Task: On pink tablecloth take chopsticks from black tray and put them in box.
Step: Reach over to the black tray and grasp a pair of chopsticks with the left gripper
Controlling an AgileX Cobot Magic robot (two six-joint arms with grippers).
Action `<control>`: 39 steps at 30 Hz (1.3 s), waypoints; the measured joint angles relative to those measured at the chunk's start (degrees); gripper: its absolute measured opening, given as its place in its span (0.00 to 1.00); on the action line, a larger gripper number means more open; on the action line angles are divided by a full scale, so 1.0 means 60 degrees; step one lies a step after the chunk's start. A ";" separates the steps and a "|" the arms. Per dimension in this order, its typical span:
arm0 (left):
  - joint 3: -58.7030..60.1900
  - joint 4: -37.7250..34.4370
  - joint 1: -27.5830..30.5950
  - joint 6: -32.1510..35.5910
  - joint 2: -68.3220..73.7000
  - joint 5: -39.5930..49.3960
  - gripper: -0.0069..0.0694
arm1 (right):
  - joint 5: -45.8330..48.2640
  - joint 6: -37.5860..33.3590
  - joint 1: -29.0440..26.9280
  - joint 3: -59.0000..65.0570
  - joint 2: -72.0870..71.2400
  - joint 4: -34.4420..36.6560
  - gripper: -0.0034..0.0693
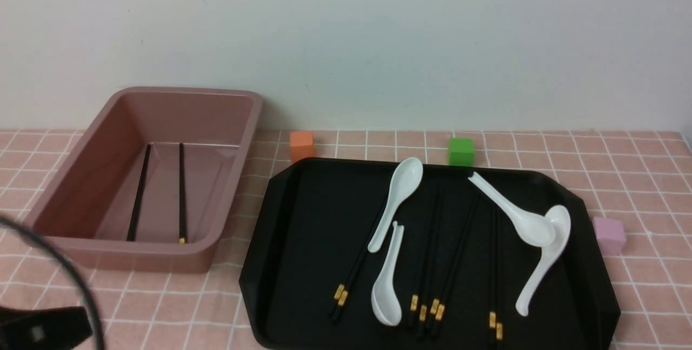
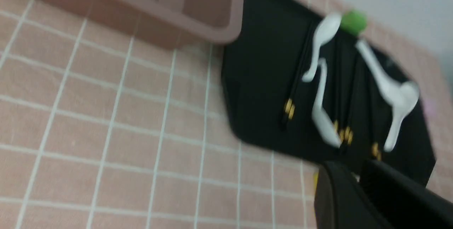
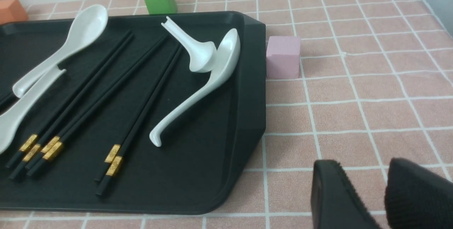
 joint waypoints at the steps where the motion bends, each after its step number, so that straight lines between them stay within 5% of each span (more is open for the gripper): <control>1: -0.0397 0.0022 0.0000 0.0305 0.0735 0.0305 0.24 | 0.0000 0.0000 0.0000 0.0000 0.0000 0.0000 0.38; 8: -0.1954 0.0157 -0.0166 0.1709 0.4782 0.0515 0.07 | 0.0000 0.0000 0.0000 0.0000 0.0000 0.0000 0.38; 18: -0.4024 0.1723 -0.4351 0.1281 0.7726 -0.0067 0.07 | 0.0000 0.0000 0.0000 0.0000 0.0000 0.0009 0.38; 26: -0.6062 0.3001 -0.5694 0.0836 1.0444 0.0375 0.08 | 0.0000 0.0000 0.0000 0.0000 0.0000 0.0009 0.38; 31: -0.7036 0.3174 -0.5639 0.0800 1.1685 0.0675 0.18 | 0.0000 0.0000 0.0000 0.0000 0.0000 0.0009 0.38; 39: -0.8343 0.3802 -0.5606 0.0800 1.3448 0.1111 0.55 | 0.0000 0.0000 0.0000 0.0000 0.0000 0.0009 0.38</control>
